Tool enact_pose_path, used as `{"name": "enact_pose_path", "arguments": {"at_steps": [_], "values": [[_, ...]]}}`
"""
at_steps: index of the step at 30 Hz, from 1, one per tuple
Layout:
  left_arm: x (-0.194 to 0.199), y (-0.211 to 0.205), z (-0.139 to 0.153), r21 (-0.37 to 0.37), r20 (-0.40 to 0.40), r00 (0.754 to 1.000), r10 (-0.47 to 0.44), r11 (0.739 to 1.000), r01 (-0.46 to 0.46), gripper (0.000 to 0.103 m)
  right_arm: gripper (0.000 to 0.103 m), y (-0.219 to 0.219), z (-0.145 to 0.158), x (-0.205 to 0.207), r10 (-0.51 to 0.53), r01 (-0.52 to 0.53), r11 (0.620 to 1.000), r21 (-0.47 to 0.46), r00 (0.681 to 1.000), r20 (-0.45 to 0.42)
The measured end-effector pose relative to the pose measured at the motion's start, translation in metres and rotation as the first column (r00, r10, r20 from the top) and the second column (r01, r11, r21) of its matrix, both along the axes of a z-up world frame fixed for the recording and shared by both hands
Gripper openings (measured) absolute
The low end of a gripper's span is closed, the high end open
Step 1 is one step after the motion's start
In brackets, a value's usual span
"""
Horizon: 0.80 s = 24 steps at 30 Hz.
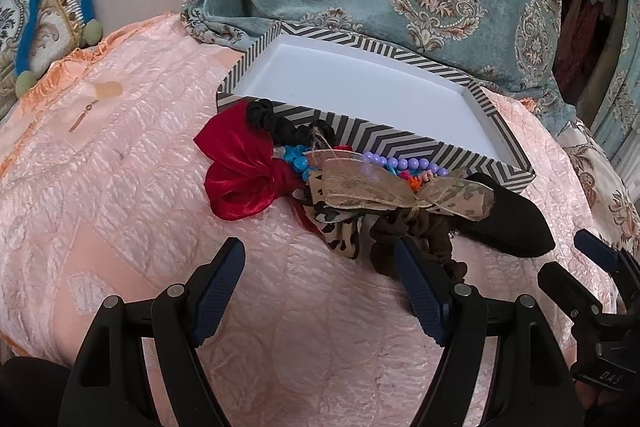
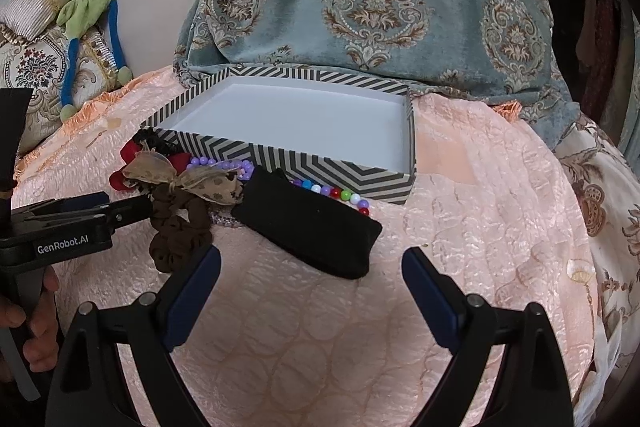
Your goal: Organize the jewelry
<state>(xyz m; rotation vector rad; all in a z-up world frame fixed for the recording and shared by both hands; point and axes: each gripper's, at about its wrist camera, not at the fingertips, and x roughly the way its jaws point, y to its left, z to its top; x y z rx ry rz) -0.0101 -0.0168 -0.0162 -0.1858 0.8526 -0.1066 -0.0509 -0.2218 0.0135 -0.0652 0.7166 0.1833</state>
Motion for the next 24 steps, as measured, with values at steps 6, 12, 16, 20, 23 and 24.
{"name": "enact_pose_path", "arguments": {"at_steps": [6, 12, 16, 20, 23, 24], "values": [[0.0001, -0.0004, -0.0004, -0.001, -0.002, 1.000, 0.004, 1.000, -0.004, 0.062, 0.094, -0.0004, 0.0002, 0.0004, -0.001, 0.001, 1.000, -0.002, 1.000, -0.001], [0.0011, -0.0010, -0.0008, 0.002, -0.005, 1.000, 0.001, 1.000, -0.001, 0.062, 0.094, -0.0009, 0.0001, 0.0005, -0.002, 0.002, 1.000, 0.000, 1.000, -0.003], [0.0006, -0.0018, -0.0005, 0.004, -0.003, 1.000, -0.001, 1.000, 0.001, 0.062, 0.094, -0.0009, -0.0002, 0.0006, 0.000, 0.000, 1.000, -0.003, 1.000, -0.006], [0.0000, -0.0021, -0.0012, 0.003, -0.004, 1.000, 0.001, 1.000, -0.001, 0.062, 0.094, -0.0012, -0.0003, 0.0006, -0.002, 0.002, 1.000, -0.002, 1.000, -0.004], [-0.0002, -0.0023, -0.0012, 0.004, -0.003, 1.000, -0.001, 1.000, 0.001, 0.062, 0.094, -0.0009, -0.0010, 0.0006, -0.001, 0.001, 1.000, -0.004, 1.000, -0.006], [0.0000, -0.0018, -0.0011, 0.000, -0.003, 1.000, -0.003, 1.000, 0.003, 0.062, 0.094, -0.0008, -0.0007, 0.0007, -0.001, 0.001, 1.000, -0.006, 1.000, -0.005]]}}
